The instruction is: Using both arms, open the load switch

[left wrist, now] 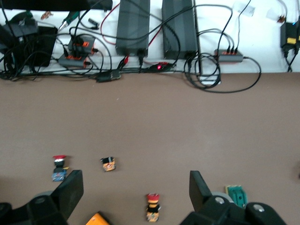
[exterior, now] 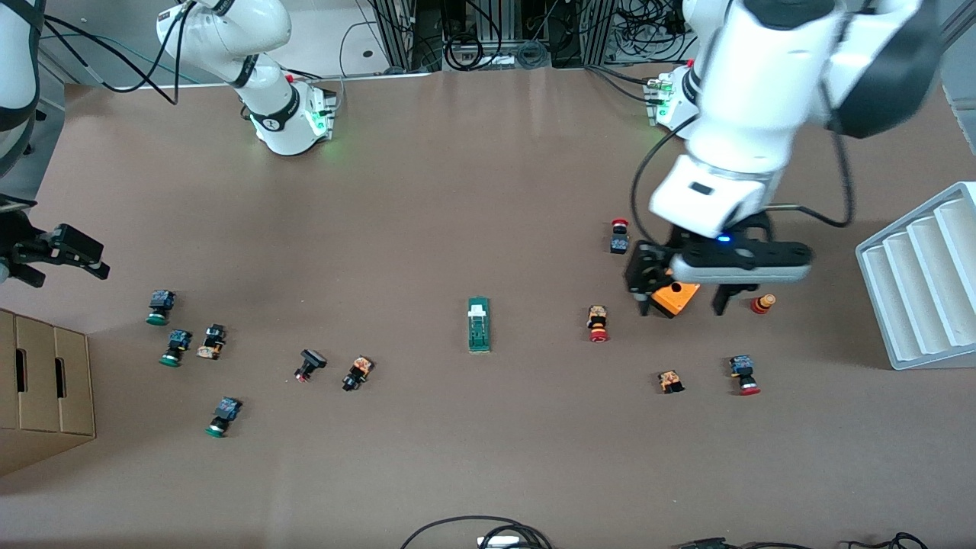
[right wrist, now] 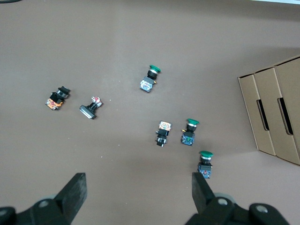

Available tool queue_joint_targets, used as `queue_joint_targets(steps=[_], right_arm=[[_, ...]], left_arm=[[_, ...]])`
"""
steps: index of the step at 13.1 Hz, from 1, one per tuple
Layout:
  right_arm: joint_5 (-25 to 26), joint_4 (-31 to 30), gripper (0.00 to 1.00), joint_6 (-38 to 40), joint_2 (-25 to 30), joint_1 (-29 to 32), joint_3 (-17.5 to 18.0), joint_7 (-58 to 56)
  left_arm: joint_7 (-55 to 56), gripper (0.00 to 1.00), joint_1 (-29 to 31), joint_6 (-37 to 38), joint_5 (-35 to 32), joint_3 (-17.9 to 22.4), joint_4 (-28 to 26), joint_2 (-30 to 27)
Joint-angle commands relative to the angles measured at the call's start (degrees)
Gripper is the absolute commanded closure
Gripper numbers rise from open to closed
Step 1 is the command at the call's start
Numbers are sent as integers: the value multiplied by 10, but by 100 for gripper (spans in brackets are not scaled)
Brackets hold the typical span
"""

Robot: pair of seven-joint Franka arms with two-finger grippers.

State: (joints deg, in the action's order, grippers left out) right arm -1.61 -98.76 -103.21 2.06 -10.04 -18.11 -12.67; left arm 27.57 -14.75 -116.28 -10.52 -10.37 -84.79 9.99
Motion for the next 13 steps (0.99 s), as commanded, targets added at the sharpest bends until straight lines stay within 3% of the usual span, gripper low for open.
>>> queue_joint_targets(steps=[1,7,13], right_arm=[[13,11,0,-1,-5,-2,-1,-3],[13,11,0,0,-5,-2,-1,-2],[13,11,0,0,-5,-2,-1,-2]], left_arm=[[-78,0,54,33,74,-4,-14,-23],[-115,0,202,137,139,-3,-18,-40],[-164,0,245,258,130,17,-13,-69]])
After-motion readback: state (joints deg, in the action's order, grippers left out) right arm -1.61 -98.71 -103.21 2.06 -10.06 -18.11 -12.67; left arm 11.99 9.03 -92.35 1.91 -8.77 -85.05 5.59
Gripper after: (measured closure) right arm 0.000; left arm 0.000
